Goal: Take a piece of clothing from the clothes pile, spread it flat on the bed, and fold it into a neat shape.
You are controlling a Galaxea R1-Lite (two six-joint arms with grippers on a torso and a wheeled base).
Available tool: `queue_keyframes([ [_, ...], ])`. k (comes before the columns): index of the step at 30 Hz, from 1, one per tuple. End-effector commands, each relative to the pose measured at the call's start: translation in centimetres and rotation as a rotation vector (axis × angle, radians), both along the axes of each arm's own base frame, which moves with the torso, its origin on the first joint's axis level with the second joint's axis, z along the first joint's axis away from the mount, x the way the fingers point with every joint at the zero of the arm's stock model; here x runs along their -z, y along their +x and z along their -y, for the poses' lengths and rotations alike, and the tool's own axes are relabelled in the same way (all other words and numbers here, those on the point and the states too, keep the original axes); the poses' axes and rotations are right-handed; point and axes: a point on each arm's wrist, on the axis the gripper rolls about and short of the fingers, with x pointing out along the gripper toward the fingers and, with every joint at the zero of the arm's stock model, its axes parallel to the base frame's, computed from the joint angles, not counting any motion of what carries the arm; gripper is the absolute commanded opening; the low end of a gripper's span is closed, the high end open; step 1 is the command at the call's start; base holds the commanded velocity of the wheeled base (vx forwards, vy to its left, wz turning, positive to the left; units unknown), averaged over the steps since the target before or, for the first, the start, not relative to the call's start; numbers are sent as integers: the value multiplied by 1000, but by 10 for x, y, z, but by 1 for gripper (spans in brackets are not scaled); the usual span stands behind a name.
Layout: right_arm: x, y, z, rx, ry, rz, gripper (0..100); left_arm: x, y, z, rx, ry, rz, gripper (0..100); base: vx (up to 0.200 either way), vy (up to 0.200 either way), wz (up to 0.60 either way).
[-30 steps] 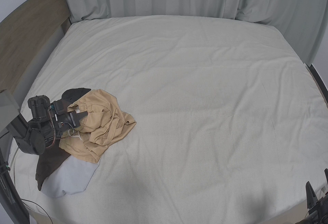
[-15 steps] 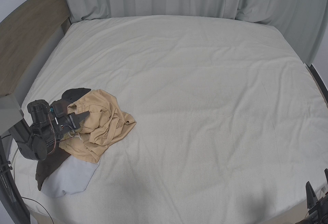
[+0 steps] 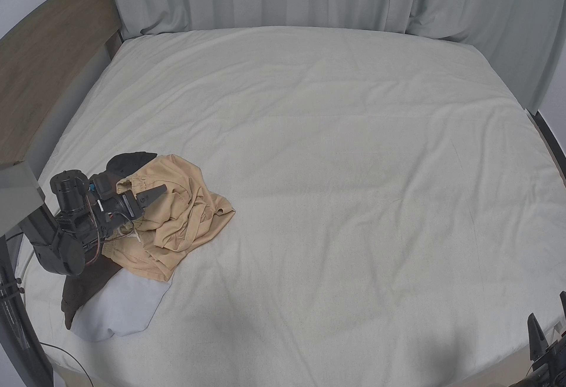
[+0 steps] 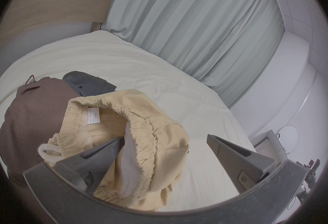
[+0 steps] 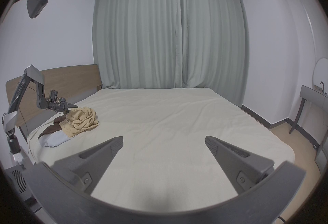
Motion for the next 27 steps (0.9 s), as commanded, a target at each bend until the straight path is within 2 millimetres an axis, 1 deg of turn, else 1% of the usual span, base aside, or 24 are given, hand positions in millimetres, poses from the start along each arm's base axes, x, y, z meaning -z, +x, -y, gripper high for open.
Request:
queue_keyframes([
  [1, 5, 0, 0, 0, 0, -3, 100, 3, 2, 0, -1, -1, -4, 100, 0, 0, 0],
  [2, 5, 0, 0, 0, 0, -3, 100, 3, 2, -1, -4, 0, -2, 0, 0, 0, 0],
  [12, 5, 0, 0, 0, 0, -3, 100, 4, 6, -1, -5, -3, 27, 0, 0, 0, 0],
  [16, 5, 0, 0, 0, 0, -3, 100, 0, 4, -1, -6, -23, 50, 0, 0, 0, 0],
  [18, 5, 0, 0, 0, 0, -3, 100, -3, 1, 1, -7, -40, 63, 0, 0, 0, 0],
  [19, 5, 0, 0, 0, 0, -3, 100, -6, -4, 3, -2, -47, 75, 0, 0, 0, 0],
  [21, 5, 0, 0, 1, 0, -3, 100, -10, -11, 4, -1, -47, 88, 0, 0, 0, 0],
  [22, 5, 0, 0, 0, 0, -3, 100, -9, -11, 4, -1, -47, 88, 0, 0, 0, 0],
  [24, 5, 0, 0, 1, 0, -3, 100, -16, -21, 5, -1, -44, 111, 0, 0, 0, 0],
  [27, 5, 0, 0, 1, 0, -3, 100, -21, -28, 6, 3, -43, 123, 0, 0, 0, 0],
])
